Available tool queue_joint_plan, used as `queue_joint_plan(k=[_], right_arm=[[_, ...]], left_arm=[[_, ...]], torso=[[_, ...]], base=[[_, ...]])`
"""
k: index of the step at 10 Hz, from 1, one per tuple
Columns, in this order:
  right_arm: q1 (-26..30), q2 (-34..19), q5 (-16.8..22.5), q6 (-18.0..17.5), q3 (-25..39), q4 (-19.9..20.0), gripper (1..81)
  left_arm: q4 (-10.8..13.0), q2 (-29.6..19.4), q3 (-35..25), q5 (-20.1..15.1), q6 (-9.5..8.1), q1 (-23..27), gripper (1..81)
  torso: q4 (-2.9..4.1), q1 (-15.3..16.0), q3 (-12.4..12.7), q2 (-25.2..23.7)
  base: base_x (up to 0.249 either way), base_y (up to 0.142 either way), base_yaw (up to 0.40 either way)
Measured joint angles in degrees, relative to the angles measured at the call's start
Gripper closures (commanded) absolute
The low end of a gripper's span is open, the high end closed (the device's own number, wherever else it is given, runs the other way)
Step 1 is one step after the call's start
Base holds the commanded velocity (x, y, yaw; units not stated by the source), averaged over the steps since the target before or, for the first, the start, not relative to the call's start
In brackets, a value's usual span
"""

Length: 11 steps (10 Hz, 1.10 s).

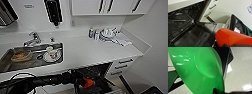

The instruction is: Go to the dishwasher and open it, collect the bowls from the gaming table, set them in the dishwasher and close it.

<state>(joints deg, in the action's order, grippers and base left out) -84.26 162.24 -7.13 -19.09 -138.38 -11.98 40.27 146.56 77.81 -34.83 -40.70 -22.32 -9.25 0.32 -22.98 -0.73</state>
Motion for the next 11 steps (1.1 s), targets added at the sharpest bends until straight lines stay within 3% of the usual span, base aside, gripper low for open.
queue_joint_plan(k=[2,3,5,8,11], right_arm=[[0.0,0.0,0.1,0.0,0.0,0.0,81.1],[0.0,0.0,0.1,0.0,0.0,0.0,81.1],[0.0,0.0,0.1,0.0,-0.1,0.0,81.1],[0.0,0.4,0.1,0.0,-0.4,0.0,81.1],[0.0,0.1,-0.3,0.0,-0.5,0.0,81.1]], left_arm=[[0.0,1.9,2.2,-0.8,-0.06,0.7,81.1],[-0.1,2.5,2.9,-1.5,-0.74,1.4,1.0],[-0.2,4.1,3.0,-1.9,-1.05,3.6,1.0],[-0.2,3.1,3.0,-2.7,-1.08,2.7,1.0],[-0.2,-0.1,3.0,-3.1,-1.08,-2.0,1.0]], torso=[[0.0,0.0,0.0,0.0],[0.0,0.0,0.0,0.0],[0.0,0.0,0.0,0.0],[0.0,0.0,0.0,0.0],[0.0,0.0,0.0,0.0]], base=[[0.0,0.0,0.0],[0.0,0.0,0.0],[0.0,0.0,0.0],[0.0,0.0,0.0],[0.0,0.0,0.0]])
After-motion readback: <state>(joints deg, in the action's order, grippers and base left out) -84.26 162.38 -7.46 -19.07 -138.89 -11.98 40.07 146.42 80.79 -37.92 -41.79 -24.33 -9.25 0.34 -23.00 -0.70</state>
